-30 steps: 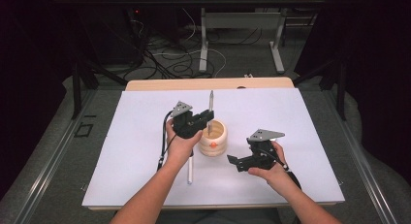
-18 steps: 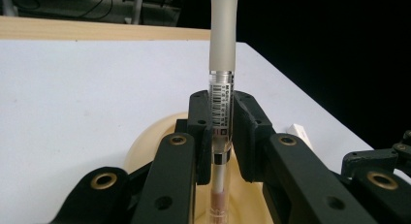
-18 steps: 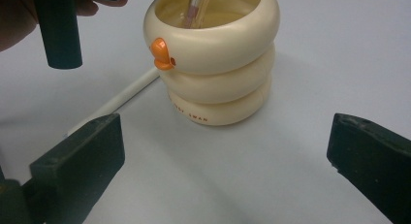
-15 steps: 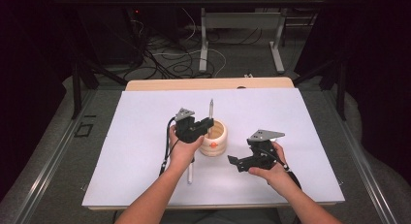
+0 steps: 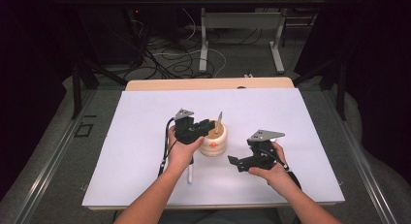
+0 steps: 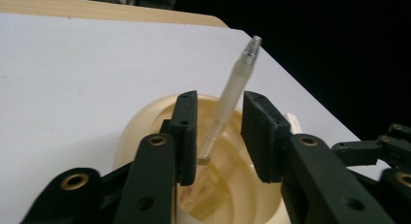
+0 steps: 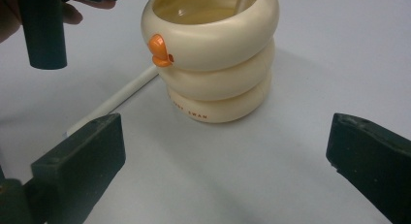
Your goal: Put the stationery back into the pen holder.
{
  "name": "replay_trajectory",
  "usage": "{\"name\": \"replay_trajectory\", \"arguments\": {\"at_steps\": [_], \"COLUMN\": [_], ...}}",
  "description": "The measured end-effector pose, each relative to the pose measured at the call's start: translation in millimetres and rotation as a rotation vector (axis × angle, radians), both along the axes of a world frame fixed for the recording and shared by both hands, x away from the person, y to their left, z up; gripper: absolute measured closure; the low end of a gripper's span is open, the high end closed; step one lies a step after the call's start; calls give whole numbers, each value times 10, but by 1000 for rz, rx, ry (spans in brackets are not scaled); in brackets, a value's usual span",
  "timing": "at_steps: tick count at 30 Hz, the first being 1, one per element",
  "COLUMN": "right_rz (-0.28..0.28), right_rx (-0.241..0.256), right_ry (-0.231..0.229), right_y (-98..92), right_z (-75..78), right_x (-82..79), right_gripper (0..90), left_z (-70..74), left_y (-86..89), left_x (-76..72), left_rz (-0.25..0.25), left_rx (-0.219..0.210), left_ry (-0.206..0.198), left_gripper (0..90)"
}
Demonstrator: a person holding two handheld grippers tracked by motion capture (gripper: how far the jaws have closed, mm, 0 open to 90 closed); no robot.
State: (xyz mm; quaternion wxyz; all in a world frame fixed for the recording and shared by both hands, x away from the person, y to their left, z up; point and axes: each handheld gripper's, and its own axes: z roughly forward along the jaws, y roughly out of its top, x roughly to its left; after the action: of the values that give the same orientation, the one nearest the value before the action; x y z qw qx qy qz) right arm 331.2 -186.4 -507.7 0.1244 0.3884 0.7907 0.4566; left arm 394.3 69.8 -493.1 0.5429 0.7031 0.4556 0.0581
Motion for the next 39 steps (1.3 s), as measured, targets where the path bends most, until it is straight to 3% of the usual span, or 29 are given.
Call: {"name": "replay_trajectory", "arguments": {"at_steps": [7,9,19,30,34,39], "right_rz": [-9,-13,-16,-27,-22,-27], "right_rx": [6,6,25,34,37,34], "right_ry": [10,13,16,23,19,21], "right_y": [-15,-20,-42,-54,-56,-60], "right_z": [6,8,14,17,12,14], "right_x": [3,4,12,17,21,21], "right_gripper": [4,4,4,4,4,3], "left_z": [102,129,283,394,430,444], "left_y": [61,76,203,354,394,427], "left_x": [-60,-75,-157,-271,-326,-387], "left_rz": [-9,-2,-4,7,3,6], "left_rx": [-2,-20,-55,-29,23,22], "left_ry": [-37,-41,-20,23,7,38], "left_gripper": [529,507,354,287,285,285]}}
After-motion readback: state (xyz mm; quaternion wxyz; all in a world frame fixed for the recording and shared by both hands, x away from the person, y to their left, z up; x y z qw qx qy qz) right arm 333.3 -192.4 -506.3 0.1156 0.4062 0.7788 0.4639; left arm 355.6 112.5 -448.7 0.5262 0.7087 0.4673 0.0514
